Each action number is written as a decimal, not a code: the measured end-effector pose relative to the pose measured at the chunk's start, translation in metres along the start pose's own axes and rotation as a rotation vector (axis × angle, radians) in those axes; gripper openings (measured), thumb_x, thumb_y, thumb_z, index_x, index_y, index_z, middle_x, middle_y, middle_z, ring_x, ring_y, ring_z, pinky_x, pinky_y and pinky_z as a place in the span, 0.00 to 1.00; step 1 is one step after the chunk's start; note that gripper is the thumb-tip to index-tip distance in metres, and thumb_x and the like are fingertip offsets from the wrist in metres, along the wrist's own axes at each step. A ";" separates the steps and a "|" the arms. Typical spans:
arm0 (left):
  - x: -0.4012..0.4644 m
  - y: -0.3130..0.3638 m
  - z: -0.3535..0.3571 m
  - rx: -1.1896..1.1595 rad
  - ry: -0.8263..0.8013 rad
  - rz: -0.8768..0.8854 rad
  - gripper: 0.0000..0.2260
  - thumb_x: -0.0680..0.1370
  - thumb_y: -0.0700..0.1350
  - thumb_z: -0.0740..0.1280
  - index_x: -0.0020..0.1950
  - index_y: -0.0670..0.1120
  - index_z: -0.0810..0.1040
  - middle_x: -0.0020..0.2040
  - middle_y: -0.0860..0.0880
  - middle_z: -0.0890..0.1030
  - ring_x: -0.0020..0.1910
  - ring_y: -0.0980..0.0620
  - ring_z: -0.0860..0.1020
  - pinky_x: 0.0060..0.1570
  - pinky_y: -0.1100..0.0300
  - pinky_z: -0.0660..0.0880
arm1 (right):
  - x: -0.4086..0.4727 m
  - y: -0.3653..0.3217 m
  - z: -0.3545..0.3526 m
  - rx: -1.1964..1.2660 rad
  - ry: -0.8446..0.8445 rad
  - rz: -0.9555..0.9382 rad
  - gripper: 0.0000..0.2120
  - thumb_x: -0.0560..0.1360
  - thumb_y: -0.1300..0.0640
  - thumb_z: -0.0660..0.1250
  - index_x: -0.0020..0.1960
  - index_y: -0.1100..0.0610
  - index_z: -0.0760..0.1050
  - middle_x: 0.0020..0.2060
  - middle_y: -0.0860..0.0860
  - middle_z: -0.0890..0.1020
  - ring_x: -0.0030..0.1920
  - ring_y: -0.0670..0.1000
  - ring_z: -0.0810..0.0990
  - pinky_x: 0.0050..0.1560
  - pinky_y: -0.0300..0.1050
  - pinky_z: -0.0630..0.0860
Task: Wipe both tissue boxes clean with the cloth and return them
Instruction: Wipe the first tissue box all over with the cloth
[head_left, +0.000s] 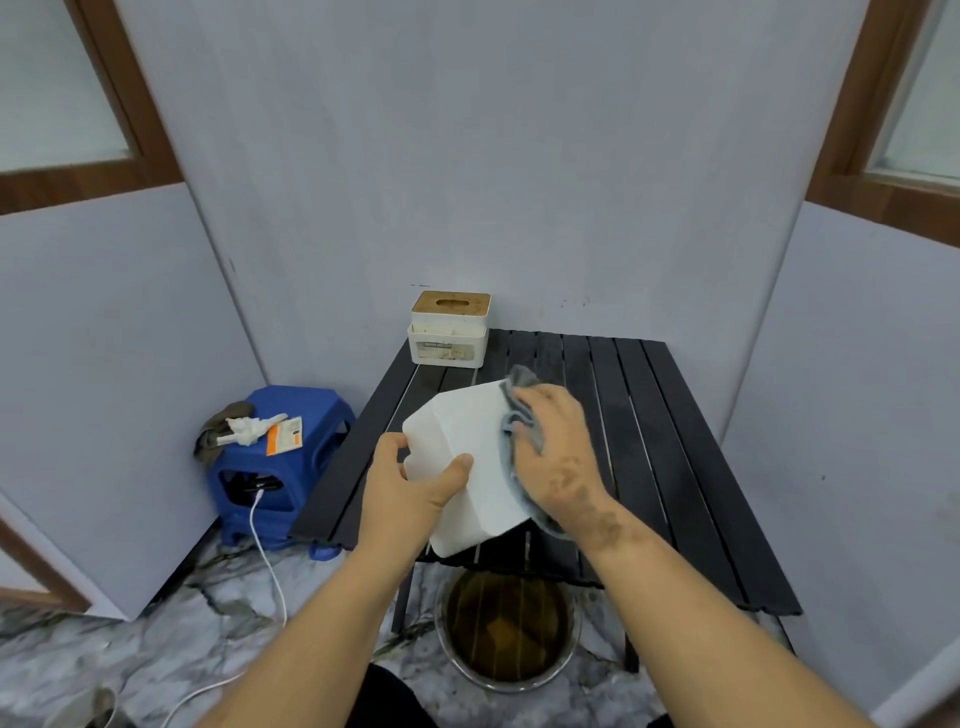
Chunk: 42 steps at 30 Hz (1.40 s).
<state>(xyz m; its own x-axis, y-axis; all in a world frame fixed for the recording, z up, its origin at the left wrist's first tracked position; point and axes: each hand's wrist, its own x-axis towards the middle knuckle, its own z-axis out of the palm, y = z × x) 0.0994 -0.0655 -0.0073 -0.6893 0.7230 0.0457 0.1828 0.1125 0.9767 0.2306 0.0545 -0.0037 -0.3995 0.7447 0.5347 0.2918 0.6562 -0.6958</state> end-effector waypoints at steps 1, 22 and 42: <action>-0.001 -0.001 0.001 0.008 0.005 0.013 0.23 0.73 0.51 0.78 0.61 0.51 0.70 0.50 0.49 0.79 0.47 0.52 0.80 0.39 0.59 0.73 | 0.000 -0.012 0.003 0.019 -0.063 -0.092 0.20 0.76 0.66 0.63 0.68 0.59 0.73 0.64 0.52 0.71 0.64 0.44 0.67 0.71 0.40 0.65; -0.012 -0.026 -0.009 0.045 -0.135 0.163 0.35 0.65 0.53 0.83 0.65 0.58 0.66 0.59 0.53 0.76 0.55 0.55 0.78 0.41 0.67 0.77 | -0.041 0.040 -0.043 0.252 -0.003 0.287 0.16 0.78 0.61 0.68 0.65 0.52 0.76 0.54 0.41 0.82 0.55 0.38 0.80 0.58 0.37 0.77; 0.006 -0.025 -0.018 0.298 -0.300 0.425 0.46 0.63 0.38 0.84 0.71 0.67 0.67 0.75 0.61 0.66 0.75 0.58 0.65 0.77 0.46 0.64 | -0.060 0.037 -0.087 0.575 0.004 0.429 0.14 0.79 0.64 0.65 0.62 0.53 0.79 0.52 0.52 0.85 0.54 0.54 0.84 0.54 0.49 0.81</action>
<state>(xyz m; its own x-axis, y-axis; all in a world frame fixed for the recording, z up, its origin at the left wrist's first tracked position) 0.0782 -0.0757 -0.0277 -0.2929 0.9026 0.3156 0.6177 -0.0733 0.7830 0.3409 0.0446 -0.0203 -0.3485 0.9238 0.1588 -0.0825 0.1385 -0.9869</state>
